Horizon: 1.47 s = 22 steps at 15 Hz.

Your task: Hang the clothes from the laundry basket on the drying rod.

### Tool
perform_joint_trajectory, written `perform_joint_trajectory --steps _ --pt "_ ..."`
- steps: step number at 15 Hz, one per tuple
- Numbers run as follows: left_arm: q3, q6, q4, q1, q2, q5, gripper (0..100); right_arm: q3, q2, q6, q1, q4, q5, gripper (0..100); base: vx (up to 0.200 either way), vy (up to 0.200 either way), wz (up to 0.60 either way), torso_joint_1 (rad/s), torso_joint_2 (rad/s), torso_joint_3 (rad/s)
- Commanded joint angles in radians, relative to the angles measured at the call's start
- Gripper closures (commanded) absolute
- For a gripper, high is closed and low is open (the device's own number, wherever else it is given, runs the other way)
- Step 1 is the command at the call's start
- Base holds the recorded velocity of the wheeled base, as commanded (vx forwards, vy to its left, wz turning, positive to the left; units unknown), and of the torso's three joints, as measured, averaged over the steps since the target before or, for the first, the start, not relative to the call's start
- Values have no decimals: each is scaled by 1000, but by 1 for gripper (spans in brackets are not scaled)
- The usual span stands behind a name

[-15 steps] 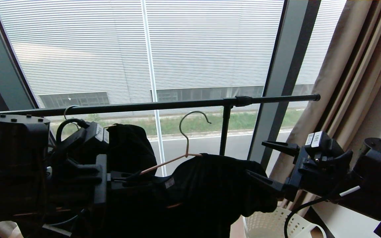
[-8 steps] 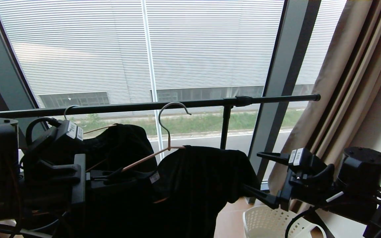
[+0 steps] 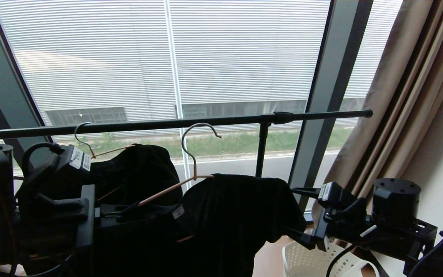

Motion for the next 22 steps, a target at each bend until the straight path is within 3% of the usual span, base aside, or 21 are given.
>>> perform_joint_trajectory --steps 1,2,9,19,20,22 --pt "11 0 -1 -5 -13 0 100 -10 12 1 -2 1 -1 0 0 0 0 0 0 0" --pt "13 0 -1 -5 -16 0 100 -13 12 3 -9 0 -1 100 0 0 0 0 0 0" --pt "19 -37 -1 -2 -41 0 100 -66 -17 6 -197 4 5 100 0 0 0 0 0 0" --pt "27 -55 -2 10 -39 0 100 -54 -22 10 -214 1 3 100 0 0 0 0 0 0" --pt "27 -67 -2 11 -41 0 100 -54 -33 9 -208 4 2 0 0 0 0 0 0 0" --pt "45 -73 -2 38 -52 1 100 -42 -69 9 -190 6 2 0 0 0 0 0 0 0"
